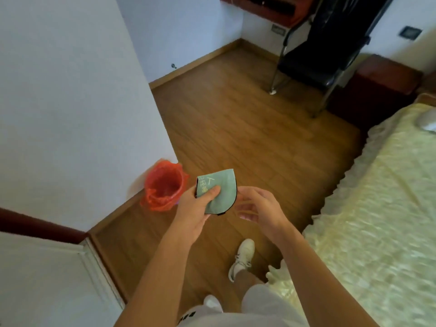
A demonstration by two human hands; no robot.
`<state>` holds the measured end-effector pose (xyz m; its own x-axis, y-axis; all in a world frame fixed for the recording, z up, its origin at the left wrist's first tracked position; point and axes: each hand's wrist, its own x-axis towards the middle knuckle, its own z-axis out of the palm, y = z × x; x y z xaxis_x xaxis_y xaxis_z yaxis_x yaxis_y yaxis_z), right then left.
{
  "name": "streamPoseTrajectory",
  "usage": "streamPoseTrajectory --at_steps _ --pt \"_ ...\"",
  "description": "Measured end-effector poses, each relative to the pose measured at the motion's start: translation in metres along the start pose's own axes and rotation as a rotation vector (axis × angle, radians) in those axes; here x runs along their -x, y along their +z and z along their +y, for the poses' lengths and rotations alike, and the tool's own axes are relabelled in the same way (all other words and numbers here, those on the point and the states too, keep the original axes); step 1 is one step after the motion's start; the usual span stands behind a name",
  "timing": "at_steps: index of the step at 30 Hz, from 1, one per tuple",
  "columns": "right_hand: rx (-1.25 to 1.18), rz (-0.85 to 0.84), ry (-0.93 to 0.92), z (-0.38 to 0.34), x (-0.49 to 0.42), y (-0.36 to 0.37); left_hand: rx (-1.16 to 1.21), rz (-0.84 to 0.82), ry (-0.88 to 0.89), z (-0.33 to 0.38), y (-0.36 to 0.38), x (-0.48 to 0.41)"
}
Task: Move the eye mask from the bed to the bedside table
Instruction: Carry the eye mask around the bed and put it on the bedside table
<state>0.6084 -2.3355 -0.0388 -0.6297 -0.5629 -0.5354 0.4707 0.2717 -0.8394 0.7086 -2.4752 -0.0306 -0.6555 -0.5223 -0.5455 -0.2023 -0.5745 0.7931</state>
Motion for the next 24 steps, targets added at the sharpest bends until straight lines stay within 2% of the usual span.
streamPoseTrajectory --at_steps 10,17,24 --pt "-0.146 0.276 -0.126 -0.067 -0.099 -0.142 -0.257 -0.237 -0.070 0.045 0.174 -0.138" --pt "-0.242 0.413 -0.167 -0.124 -0.156 -0.255 -0.360 -0.351 -0.096 0.062 0.317 -0.222" --pt "-0.325 0.495 -0.167 -0.149 -0.188 -0.333 -0.426 -0.448 -0.161 0.060 0.415 -0.275"
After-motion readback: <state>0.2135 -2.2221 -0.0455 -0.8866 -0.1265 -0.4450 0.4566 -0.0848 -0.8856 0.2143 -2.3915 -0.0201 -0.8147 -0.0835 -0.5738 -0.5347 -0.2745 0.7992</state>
